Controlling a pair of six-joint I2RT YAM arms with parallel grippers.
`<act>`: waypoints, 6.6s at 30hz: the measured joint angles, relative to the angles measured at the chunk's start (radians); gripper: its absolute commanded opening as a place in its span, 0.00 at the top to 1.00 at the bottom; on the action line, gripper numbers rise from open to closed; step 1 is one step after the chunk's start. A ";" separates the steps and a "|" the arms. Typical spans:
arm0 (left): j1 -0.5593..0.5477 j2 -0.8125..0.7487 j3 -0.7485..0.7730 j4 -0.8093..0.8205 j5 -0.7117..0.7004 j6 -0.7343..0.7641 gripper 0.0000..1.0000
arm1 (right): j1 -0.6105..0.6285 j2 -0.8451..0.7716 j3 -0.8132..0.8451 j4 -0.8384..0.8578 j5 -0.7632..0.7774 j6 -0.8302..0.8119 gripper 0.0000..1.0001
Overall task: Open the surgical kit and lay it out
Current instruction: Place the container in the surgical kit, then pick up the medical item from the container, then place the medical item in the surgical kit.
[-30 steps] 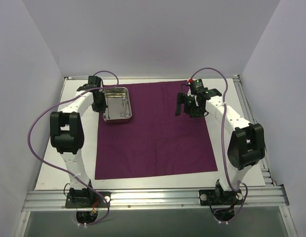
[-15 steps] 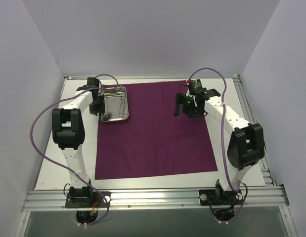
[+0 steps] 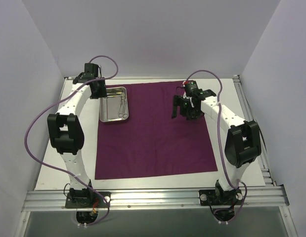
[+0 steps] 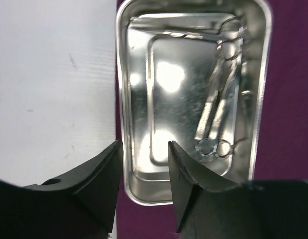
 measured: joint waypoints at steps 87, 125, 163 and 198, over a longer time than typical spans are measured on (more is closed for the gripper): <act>-0.110 -0.236 -0.362 0.353 0.844 -0.452 0.98 | 0.039 0.088 0.160 0.110 -0.498 -0.115 0.20; -0.246 -0.418 -0.669 0.857 0.838 -0.970 0.98 | 0.201 -0.065 -0.025 0.484 -0.562 0.237 0.65; -0.170 -0.421 -0.559 0.570 0.945 -0.674 0.35 | 0.340 -0.055 0.102 0.000 -0.219 -0.181 1.00; -0.204 -0.454 -0.734 1.254 1.101 -0.855 0.98 | 0.187 -0.080 0.007 0.388 -0.845 0.120 0.60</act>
